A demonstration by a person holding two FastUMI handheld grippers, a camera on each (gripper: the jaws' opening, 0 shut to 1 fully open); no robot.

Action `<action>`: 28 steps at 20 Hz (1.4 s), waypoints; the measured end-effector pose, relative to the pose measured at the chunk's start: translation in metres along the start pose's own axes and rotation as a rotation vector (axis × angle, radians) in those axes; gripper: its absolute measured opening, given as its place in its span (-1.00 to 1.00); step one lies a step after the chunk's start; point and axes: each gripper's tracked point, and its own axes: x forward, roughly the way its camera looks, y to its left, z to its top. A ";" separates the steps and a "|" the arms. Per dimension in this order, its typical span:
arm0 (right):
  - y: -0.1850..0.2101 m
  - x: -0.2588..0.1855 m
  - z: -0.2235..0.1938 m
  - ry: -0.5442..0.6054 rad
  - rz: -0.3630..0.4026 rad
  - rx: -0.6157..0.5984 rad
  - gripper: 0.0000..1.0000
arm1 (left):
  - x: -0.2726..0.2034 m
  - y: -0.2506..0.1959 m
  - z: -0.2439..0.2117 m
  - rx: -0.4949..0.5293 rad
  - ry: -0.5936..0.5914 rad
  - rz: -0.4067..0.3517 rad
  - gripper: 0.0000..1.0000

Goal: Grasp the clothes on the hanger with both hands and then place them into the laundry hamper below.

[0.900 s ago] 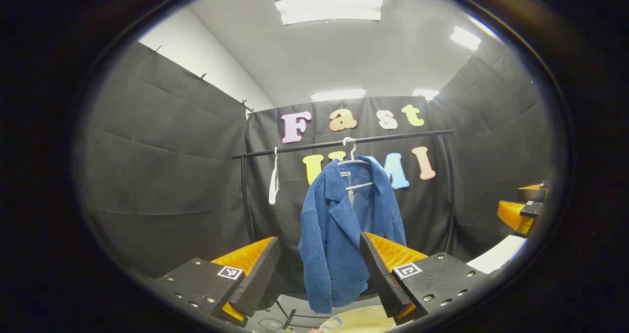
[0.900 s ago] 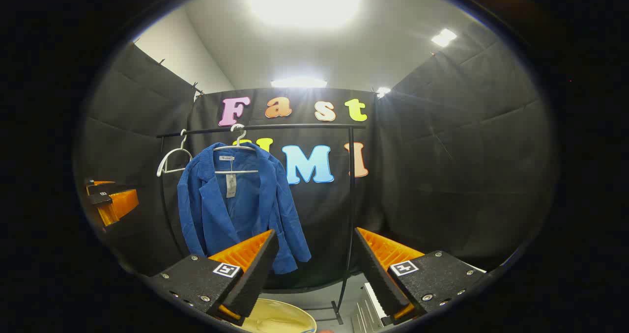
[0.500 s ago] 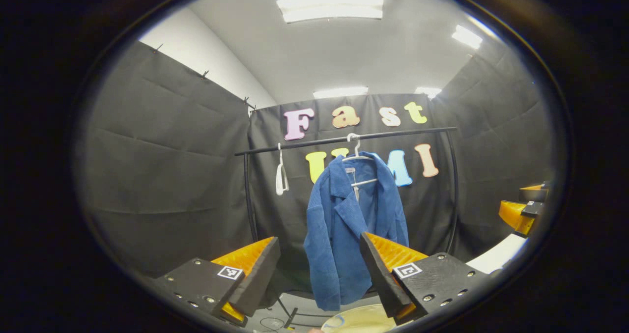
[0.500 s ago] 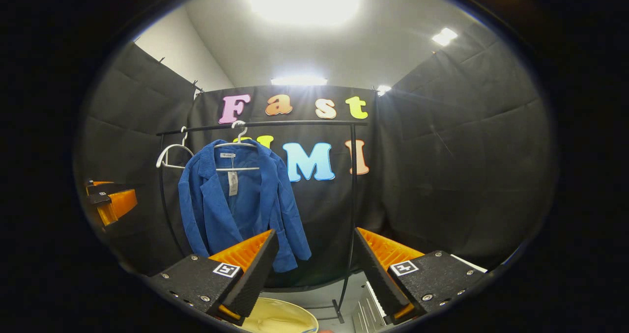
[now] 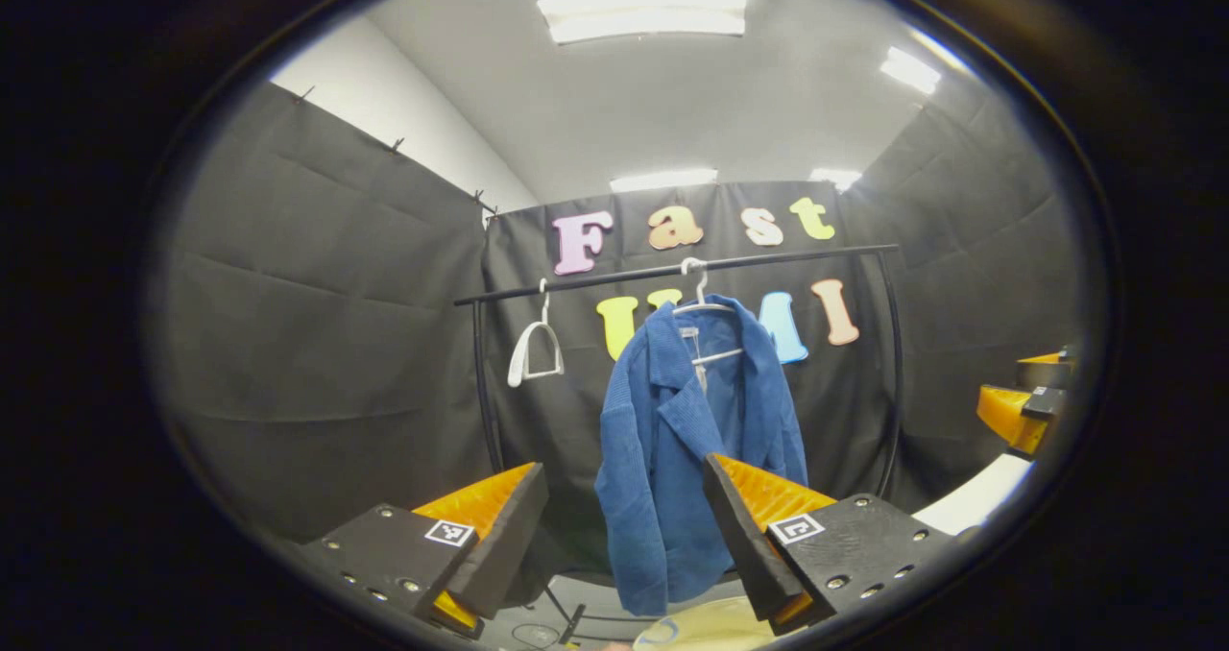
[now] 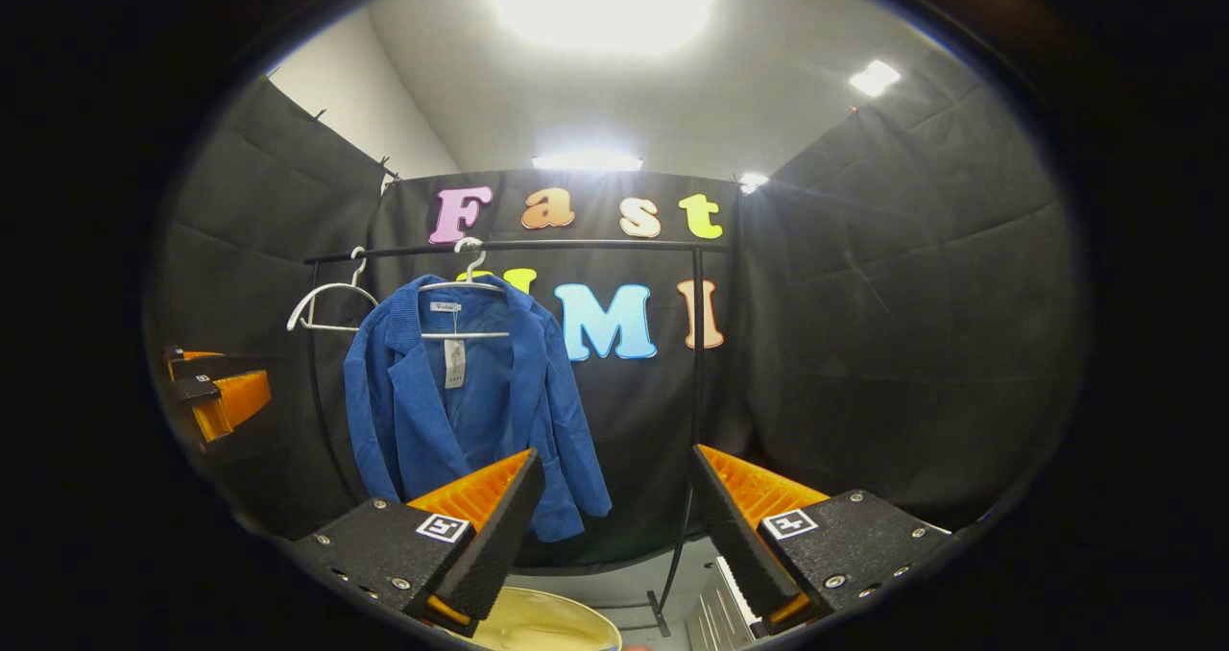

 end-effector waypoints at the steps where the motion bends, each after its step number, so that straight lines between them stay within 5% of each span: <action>1: 0.002 0.002 0.001 0.002 0.001 0.000 0.89 | 0.002 0.000 0.001 0.001 -0.001 -0.003 0.90; 13: 0.042 0.048 0.060 -0.055 0.030 -0.003 0.89 | 0.047 0.007 0.040 -0.064 -0.032 -0.093 1.00; 23: 0.073 0.117 0.128 -0.165 0.131 0.032 0.87 | 0.101 0.006 0.065 -0.084 -0.028 -0.058 1.00; 24: 0.075 0.127 0.133 -0.173 0.144 0.031 0.89 | 0.108 0.002 0.066 -0.081 -0.028 -0.051 0.89; 25: 0.077 0.137 0.137 -0.179 0.157 0.035 0.89 | 0.118 -0.004 0.065 -0.080 -0.025 -0.047 1.00; 28: 0.084 0.180 0.130 -0.144 0.199 0.044 0.87 | 0.143 -0.020 0.059 -0.085 -0.004 -0.021 0.89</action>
